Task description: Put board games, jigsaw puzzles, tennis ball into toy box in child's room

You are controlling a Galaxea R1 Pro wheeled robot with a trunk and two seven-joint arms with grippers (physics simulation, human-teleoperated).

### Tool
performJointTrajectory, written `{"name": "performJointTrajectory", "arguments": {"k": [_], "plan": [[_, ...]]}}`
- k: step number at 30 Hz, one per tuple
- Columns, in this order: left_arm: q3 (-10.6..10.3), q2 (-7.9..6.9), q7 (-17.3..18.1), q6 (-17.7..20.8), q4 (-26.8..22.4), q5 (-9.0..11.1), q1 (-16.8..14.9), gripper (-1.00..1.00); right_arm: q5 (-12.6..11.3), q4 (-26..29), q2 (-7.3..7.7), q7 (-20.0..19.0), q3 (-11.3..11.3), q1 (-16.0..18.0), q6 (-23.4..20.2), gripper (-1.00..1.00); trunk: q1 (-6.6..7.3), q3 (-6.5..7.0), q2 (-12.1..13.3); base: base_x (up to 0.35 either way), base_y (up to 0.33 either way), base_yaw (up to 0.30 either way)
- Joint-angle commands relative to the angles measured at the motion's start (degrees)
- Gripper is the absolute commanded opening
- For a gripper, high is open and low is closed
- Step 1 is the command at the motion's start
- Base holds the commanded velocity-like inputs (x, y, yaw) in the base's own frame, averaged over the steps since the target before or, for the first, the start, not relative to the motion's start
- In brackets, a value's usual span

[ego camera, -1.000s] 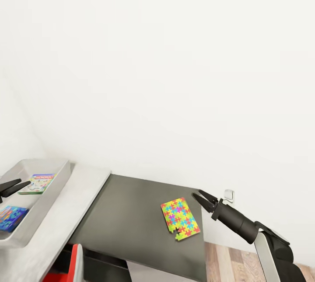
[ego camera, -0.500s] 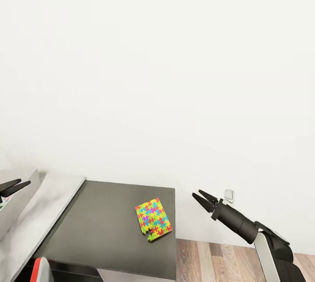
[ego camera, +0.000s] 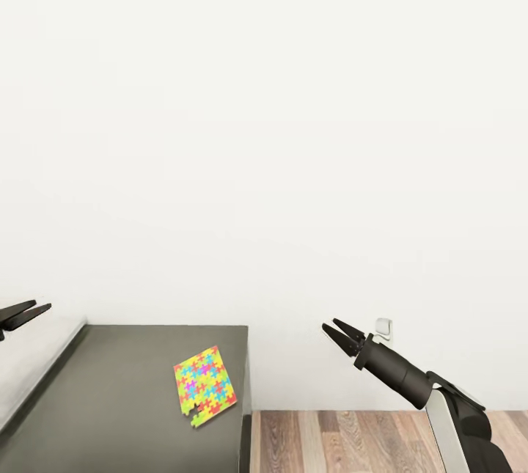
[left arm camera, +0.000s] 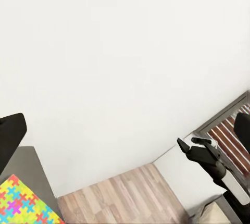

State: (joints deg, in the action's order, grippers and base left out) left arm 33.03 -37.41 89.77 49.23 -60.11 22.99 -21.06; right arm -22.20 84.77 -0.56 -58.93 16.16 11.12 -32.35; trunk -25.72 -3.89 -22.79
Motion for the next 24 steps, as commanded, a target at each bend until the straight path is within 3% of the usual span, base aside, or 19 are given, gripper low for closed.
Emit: {"name": "performJointTrajectory", "arguments": {"k": [1,9,24], "plan": [[0.02,-0.01,0.23,0.61,-0.01,-0.05,-0.04,1.0,-0.21,-0.02,-0.05,-0.12,0.09,0.06,-0.43,1.0,-0.06,-0.06,-0.13,0.203,-0.153,-0.206],[0.02,0.12,0.23,0.61,0.0,-0.05,-0.04,1.0,-0.08,-0.05,-0.05,-0.02,0.1,0.07,-0.46,1.0,-0.06,0.39,-0.13,0.213,-0.061,-0.176],[-0.14,0.3,0.23,0.61,0.02,-0.05,-0.04,1.0,-0.18,-0.28,0.13,-0.01,0.0,0.12,-0.69,1.0,-0.06,0.3,-0.13,0.094,0.022,-0.041]]}}
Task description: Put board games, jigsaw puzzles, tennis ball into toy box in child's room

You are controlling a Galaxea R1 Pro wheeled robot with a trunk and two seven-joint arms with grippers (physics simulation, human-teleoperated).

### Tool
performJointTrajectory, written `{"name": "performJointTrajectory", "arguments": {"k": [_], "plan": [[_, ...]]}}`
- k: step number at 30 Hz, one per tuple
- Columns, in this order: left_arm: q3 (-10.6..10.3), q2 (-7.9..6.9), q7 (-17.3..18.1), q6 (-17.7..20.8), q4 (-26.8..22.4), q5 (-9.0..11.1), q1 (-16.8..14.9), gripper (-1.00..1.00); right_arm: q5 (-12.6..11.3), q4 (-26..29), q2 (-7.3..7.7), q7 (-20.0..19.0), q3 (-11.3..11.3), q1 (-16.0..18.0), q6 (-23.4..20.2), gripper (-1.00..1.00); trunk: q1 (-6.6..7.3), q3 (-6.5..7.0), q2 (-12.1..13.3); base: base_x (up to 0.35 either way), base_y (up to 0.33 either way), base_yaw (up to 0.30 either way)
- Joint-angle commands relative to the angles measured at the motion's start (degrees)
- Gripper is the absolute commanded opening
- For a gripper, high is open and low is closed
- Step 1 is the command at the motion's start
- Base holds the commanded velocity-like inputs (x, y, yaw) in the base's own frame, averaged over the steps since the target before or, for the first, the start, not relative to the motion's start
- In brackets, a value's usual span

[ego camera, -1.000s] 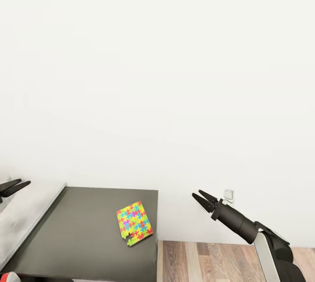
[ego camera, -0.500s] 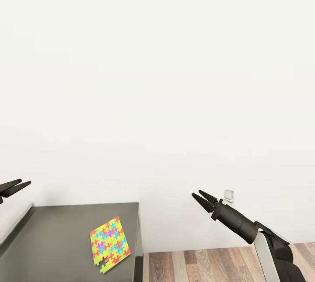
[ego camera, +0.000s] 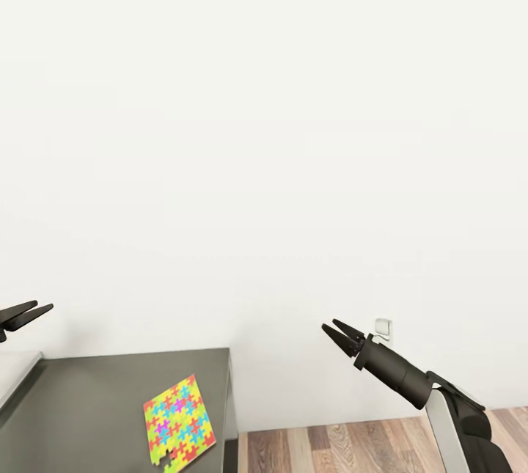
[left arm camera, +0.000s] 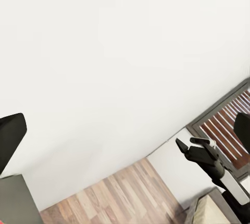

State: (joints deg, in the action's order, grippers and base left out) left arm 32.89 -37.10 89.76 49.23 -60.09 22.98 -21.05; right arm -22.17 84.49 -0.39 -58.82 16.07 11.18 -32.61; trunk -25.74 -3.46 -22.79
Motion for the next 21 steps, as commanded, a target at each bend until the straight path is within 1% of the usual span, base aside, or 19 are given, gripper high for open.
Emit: {"name": "performJointTrajectory", "arguments": {"k": [1,8,21], "plan": [[-0.03,-0.01,0.24,0.61,0.0,-0.01,-0.04,1.0,-0.23,-0.01,0.04,-0.12,0.12,0.07,-0.43,1.0,-0.05,-0.2,-0.13,0.088,0.034,-0.101],[-0.15,0.06,0.24,0.61,-0.02,0.01,-0.04,1.0,-0.16,-0.02,0.12,-0.1,0.23,0.07,-0.38,1.0,-0.05,-0.51,-0.13,0.04,0.015,-0.074],[-0.22,0.11,0.24,0.61,-0.02,0.04,-0.04,1.0,-0.04,-0.02,0.01,-0.05,0.07,0.07,-0.48,1.0,-0.05,-0.58,-0.13,0.005,0.002,-0.01]]}}
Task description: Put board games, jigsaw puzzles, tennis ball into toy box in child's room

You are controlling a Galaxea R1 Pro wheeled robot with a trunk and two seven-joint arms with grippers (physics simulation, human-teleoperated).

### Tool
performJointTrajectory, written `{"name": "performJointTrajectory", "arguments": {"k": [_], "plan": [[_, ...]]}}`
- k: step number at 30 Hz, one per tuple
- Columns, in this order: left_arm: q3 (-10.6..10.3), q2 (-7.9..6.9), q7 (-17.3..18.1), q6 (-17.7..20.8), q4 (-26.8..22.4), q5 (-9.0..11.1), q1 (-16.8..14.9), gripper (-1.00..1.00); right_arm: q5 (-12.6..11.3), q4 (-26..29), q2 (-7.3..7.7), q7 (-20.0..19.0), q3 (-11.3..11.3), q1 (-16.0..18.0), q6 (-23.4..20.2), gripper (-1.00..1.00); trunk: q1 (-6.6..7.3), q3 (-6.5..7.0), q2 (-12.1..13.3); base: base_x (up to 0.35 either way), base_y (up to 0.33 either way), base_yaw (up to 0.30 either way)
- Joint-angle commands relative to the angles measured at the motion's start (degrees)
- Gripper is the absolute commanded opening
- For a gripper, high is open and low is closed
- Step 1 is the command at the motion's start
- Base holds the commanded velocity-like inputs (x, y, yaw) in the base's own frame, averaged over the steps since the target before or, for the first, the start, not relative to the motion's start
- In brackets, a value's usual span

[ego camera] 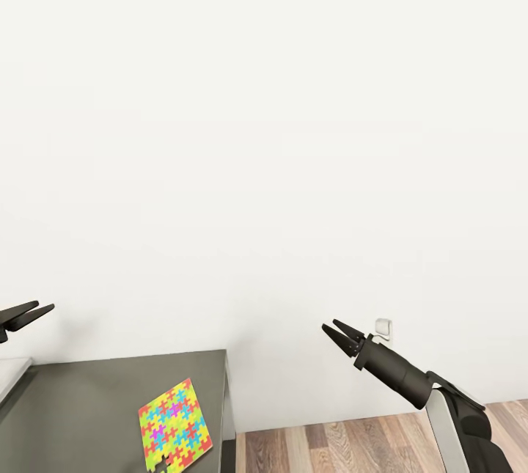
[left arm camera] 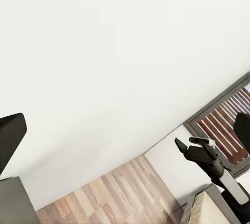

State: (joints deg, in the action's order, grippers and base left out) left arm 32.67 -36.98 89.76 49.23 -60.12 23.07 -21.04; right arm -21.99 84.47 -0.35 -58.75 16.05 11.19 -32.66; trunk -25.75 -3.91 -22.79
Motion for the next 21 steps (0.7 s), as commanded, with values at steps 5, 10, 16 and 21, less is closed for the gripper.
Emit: {"name": "performJointTrajectory", "arguments": {"k": [5,10,16,21], "plan": [[-0.54,0.02,0.18,0.61,0.01,-0.1,-0.04,1.0,-0.29,0.0,-0.04,-0.07,0.05,0.06,-0.46,1.0,-0.04,-0.13,-0.13,0.0,0.0,0.0],[-1.27,0.05,0.05,0.61,0.01,-0.12,-0.05,1.0,-0.29,0.0,-0.07,-0.05,0.09,0.06,-0.43,1.0,-0.04,-0.14,-0.13,0.0,0.0,0.0],[-3.28,0.09,-0.48,0.69,0.01,-0.41,-0.05,1.0,-0.26,-0.03,-0.03,1.47,0.0,0.06,-0.47,1.0,-0.04,-0.14,-0.13,0.0,0.0,0.0],[-6.74,0.54,-2.96,0.8,0.04,-0.79,-0.1,1.0,-0.32,-0.13,0.11,6.35,-0.04,0.1,-0.57,1.0,-0.04,-0.14,-0.13,0.0,0.0,0.0]]}}
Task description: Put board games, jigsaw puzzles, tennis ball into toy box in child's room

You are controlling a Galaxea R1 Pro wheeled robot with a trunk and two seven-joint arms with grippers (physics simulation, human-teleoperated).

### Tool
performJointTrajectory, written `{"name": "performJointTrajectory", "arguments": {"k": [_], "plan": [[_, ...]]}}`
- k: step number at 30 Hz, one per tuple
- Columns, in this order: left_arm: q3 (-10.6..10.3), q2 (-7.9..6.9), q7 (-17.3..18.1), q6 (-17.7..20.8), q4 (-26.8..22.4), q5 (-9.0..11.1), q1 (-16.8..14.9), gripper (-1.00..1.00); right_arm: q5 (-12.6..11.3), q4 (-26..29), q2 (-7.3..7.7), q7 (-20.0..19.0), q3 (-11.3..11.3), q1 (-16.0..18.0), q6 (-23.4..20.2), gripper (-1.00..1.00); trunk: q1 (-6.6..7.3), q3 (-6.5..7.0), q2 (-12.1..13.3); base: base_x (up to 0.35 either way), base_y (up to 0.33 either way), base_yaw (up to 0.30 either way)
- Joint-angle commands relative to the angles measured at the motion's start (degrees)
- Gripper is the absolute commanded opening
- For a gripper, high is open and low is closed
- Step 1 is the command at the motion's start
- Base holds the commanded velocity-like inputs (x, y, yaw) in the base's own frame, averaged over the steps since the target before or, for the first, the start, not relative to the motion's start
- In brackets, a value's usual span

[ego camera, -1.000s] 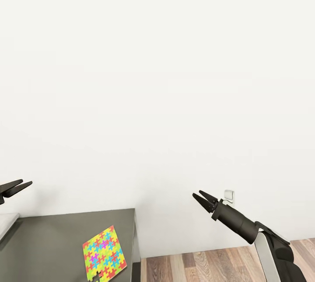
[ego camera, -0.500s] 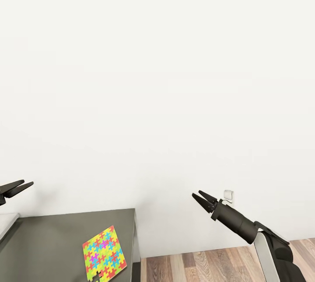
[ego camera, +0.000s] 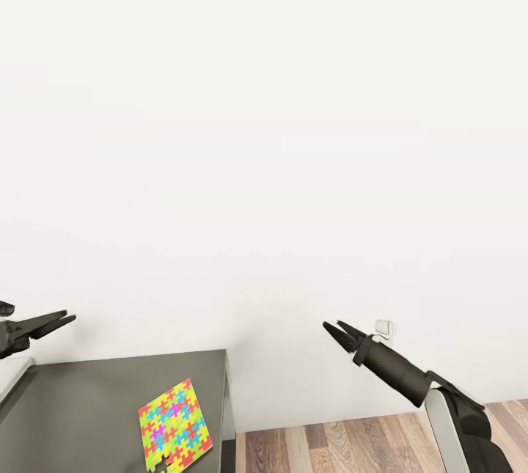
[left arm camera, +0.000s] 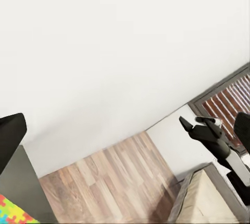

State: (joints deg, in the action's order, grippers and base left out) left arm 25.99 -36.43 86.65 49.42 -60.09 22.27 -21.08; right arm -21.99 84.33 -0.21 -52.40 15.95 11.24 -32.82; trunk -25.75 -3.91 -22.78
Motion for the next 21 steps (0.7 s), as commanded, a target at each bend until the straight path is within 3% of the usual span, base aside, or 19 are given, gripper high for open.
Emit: {"name": "performJointTrajectory", "arguments": {"k": [1,6,8,9,21], "plan": [[-0.9,0.18,-0.73,0.64,0.0,-0.03,-0.1,1.0,-0.34,-0.01,0.01,1.14,0.06,0.07,-0.45,1.0,-0.03,-0.13,-0.14,0.0,0.0,0.0],[-4.55,1.29,-6.84,0.92,0.01,-0.11,-0.56,1.0,-0.39,0.08,0.03,7.08,0.04,0.34,-2.32,1.0,-0.03,-0.13,-0.14,0.0,0.0,0.0],[-4.88,1.41,-7.86,0.99,0.02,-0.13,-0.64,1.0,-0.38,0.09,0.0,7.91,-0.01,0.4,-3.01,1.0,-0.03,-0.13,-0.14,0.0,0.0,0.0],[-5.36,1.73,-10.0,1.1,0.05,-0.17,-0.79,1.0,-0.36,0.07,0.07,9.65,-0.25,0.55,-4.59,1.0,-0.03,-0.13,-0.14,0.0,0.0,0.0],[-6.23,5.13,-28.27,1.35,0.22,-0.08,-1.94,1.0,-0.36,-6.42,0.22,22.61,-2.61,5.09,-11.17,1.0,-0.03,-0.13,-0.14,0.0,0.0,0.0]]}}
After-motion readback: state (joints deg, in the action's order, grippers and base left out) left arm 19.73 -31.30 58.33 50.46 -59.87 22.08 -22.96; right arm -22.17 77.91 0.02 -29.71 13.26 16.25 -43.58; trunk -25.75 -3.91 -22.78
